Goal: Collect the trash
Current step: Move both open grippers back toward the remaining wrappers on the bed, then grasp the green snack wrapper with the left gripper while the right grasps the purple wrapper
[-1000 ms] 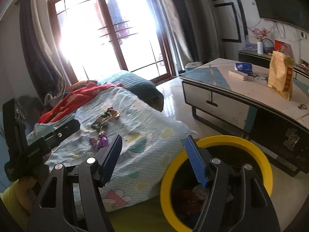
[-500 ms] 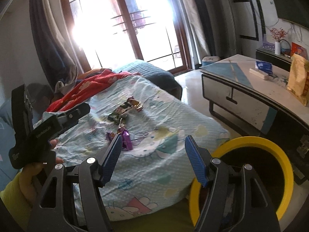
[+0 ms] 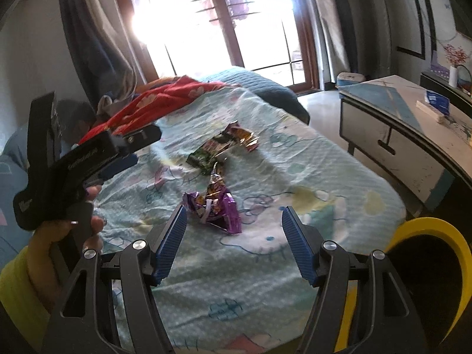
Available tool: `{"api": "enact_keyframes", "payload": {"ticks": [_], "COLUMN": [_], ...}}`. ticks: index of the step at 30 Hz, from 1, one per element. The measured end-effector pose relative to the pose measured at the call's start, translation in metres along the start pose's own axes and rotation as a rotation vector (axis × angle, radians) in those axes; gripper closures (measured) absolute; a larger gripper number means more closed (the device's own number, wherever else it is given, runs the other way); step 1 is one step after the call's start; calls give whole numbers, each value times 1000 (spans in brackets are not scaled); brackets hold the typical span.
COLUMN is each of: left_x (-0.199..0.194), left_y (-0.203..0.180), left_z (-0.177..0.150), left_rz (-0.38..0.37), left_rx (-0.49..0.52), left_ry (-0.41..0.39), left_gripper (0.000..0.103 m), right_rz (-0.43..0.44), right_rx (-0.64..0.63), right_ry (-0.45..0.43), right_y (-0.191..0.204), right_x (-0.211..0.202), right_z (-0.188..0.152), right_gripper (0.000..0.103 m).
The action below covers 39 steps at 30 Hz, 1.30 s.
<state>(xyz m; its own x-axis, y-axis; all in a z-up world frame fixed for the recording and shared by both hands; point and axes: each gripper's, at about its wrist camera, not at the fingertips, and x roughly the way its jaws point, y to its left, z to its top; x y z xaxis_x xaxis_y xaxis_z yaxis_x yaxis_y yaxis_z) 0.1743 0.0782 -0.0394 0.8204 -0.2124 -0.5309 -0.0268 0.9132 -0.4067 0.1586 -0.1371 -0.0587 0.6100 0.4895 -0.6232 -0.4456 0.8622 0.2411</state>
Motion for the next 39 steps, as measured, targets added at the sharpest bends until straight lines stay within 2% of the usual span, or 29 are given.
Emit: {"api": "enact_keyframes", "payload": {"ticks": [6, 13, 16, 19, 24, 27, 29, 31, 35, 39], "left_x": [25, 54, 66, 77, 84, 84, 85, 84, 81, 71], "left_y": [16, 26, 28, 29, 27, 26, 26, 26, 23, 22], "left_z": [2, 6, 9, 10, 9, 7, 6, 5, 2, -2], "left_rz": [-15, -46, -51, -54, -63, -66, -64, -65, -83, -95], "left_rx": [-32, -76, -97, -118, -106, -101, -102, -100, -88, -89], "left_ry": [48, 106, 136, 161, 187, 194, 201, 209, 207, 196], "left_gripper": [33, 39, 44, 51, 58, 70, 82, 88, 96, 98], "right_rz": [23, 32, 47, 68, 89, 95, 98, 101, 101, 98], "right_rx": [19, 36, 53, 58, 51, 51, 50, 47, 37, 29], "right_ry": [56, 105, 126, 125, 129, 128, 128, 128, 129, 126], "right_y": [0, -3, -6, -6, -5, -4, -3, -1, 2, 4], "right_x": [31, 57, 64, 66, 64, 61, 58, 55, 49, 43], "right_z": [0, 0, -3, -4, -8, -11, -12, -14, -19, -22], "right_gripper": [54, 61, 66, 75, 78, 80, 81, 82, 85, 87]}}
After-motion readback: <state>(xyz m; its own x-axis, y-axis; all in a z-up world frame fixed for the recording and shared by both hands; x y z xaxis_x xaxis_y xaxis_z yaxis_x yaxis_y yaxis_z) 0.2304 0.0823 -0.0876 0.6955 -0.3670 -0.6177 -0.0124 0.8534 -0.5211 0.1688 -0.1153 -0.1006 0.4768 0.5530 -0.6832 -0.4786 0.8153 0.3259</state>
